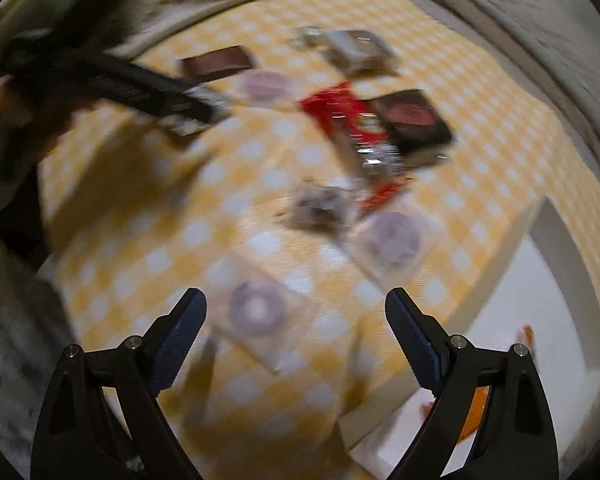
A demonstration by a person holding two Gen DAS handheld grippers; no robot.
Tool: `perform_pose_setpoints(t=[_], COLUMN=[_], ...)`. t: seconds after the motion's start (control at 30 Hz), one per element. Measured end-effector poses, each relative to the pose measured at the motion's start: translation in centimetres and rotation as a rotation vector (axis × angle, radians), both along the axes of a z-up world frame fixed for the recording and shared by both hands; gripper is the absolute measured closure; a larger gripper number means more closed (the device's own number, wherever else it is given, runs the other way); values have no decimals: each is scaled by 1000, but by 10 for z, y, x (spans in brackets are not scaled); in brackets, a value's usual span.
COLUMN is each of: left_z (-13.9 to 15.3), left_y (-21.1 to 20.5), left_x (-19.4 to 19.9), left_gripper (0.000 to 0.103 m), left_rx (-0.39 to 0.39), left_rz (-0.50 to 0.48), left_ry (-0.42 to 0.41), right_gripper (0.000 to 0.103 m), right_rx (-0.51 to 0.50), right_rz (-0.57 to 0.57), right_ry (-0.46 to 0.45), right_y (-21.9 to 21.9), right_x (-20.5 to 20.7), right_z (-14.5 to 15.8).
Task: Organize snacks
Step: 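Move both tools back over the remaining snacks on the mat, then grasp the silver-white packet with the left tool while the right tool grasps the purple cookie packet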
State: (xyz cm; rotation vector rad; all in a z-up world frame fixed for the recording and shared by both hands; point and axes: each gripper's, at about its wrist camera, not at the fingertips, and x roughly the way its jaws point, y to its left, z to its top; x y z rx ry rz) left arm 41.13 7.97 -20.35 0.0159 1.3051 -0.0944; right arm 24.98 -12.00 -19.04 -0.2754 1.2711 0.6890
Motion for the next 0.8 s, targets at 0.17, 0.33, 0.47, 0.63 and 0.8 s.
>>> perform_pose_setpoints(t=[0.17, 0.33, 0.47, 0.63, 0.8], left_z=[-3, -4, -4, -4, -3], left_y=[1, 0, 1, 1, -2], left_x=[4, 5, 6, 6, 4], left_gripper=[33, 33, 33, 33, 33], left_rx=[5, 9, 13, 9, 10], left_rz=[5, 0, 0, 0, -4], left_ry=[2, 2, 7, 9, 15], right_gripper=[10, 10, 10, 9, 12], right_rx=[53, 126, 139, 96, 50], right_rz=[105, 143, 146, 194, 201], right_ry=[91, 162, 181, 178, 180], right_y=[9, 21, 30, 37, 35], right_x=[-5, 0, 4, -11, -21], right_z=[-19, -32, -41, -42, -44])
